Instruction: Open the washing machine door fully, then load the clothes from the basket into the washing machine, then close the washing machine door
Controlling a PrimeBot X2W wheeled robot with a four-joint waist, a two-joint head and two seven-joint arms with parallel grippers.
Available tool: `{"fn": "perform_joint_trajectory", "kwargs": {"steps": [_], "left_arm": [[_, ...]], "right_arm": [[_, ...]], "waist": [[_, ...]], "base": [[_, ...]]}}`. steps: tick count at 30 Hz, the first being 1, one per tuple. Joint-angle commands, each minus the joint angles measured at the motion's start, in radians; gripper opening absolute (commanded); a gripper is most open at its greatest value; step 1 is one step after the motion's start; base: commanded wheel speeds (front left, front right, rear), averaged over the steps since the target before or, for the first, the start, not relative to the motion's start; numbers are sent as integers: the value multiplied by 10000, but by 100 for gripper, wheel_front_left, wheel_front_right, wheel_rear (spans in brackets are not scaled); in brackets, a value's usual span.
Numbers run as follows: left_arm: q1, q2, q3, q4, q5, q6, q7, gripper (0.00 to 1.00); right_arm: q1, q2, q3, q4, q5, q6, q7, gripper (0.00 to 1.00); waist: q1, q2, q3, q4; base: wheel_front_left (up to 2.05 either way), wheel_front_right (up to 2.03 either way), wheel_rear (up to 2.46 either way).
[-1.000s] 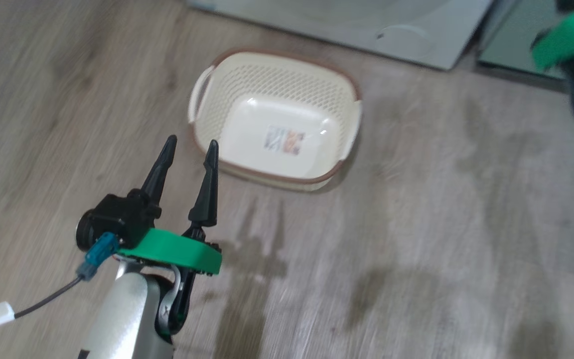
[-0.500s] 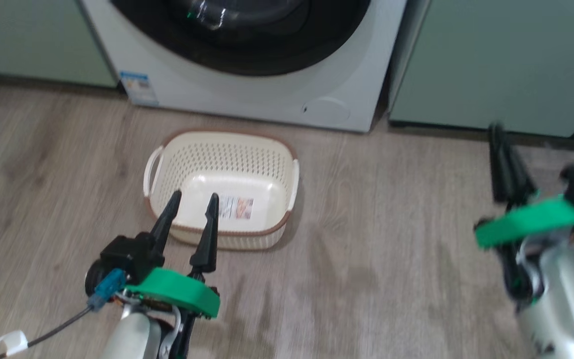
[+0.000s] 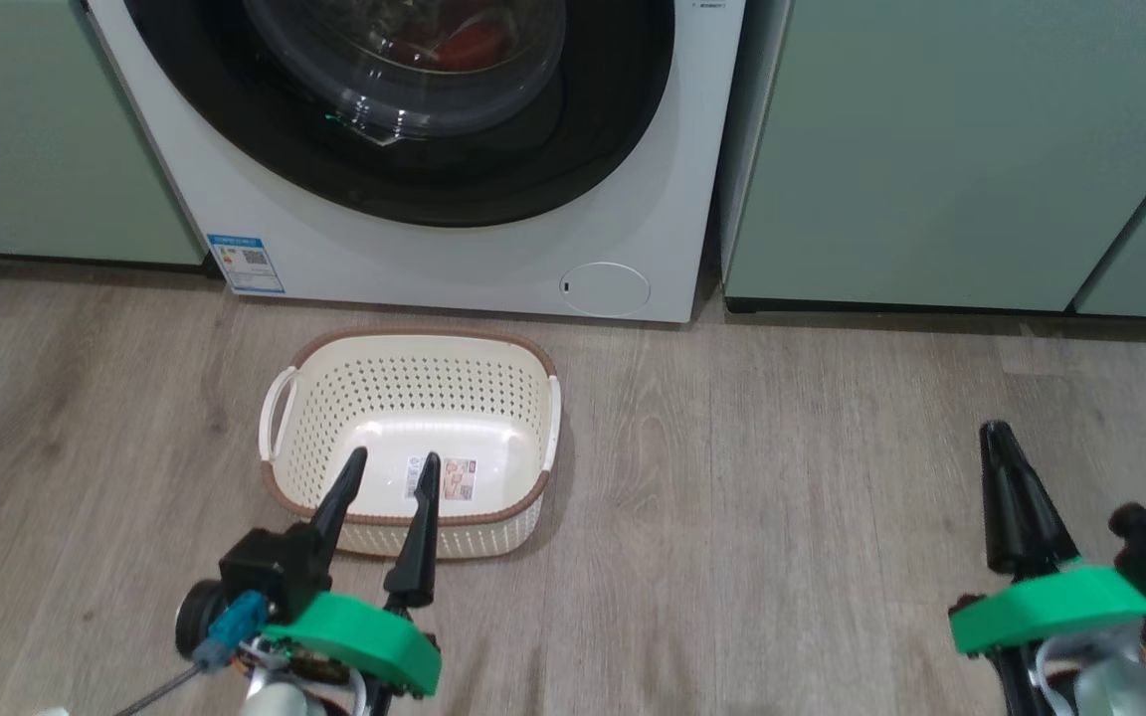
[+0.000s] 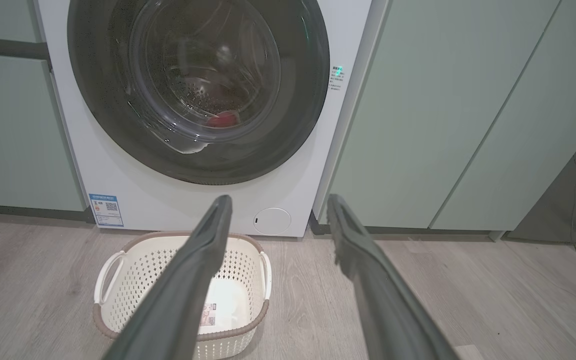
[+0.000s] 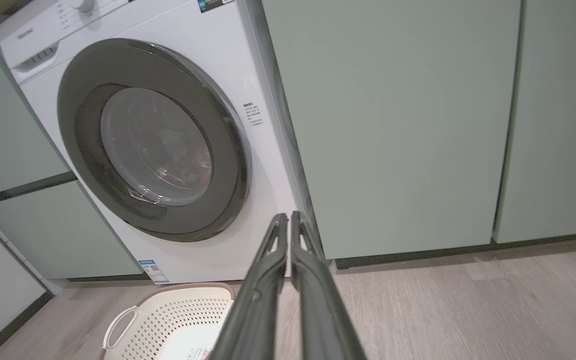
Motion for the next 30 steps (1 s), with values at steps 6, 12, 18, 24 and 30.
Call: {"fn": "perform_joint_trajectory", "kwargs": {"steps": [6, 12, 18, 24, 30], "left_arm": [[-74, 93, 270, -399, 271, 123, -95, 100], [-77, 93, 261, -698, 574, 104, -95, 100], [-24, 93, 417, -684, 510, 164, -95, 100], [-28, 93, 495, -849, 534, 199, -95, 100], [6, 93, 488, -855, 435, 191, -95, 100]], "right_arm": [[101, 89, 155, -496, -286, -2, -89, 100], [237, 111, 140, -534, -525, -2, -89, 100], [219, 123, 134, -573, -558, -2, -89, 100], [171, 127, 243, -504, -403, -2, -89, 100], [126, 128, 228, -519, -343, -2, -89, 100]], "waist": [[1, -1, -87, -6], [1, -1, -120, 47], [1, -1, -105, 42], [1, -1, -48, 18], [1, -1, -21, 16]], "base": [[0, 0, 0], [0, 0, 0], [0, 0, 0], [0, 0, 0], [0, 0, 0]]}}
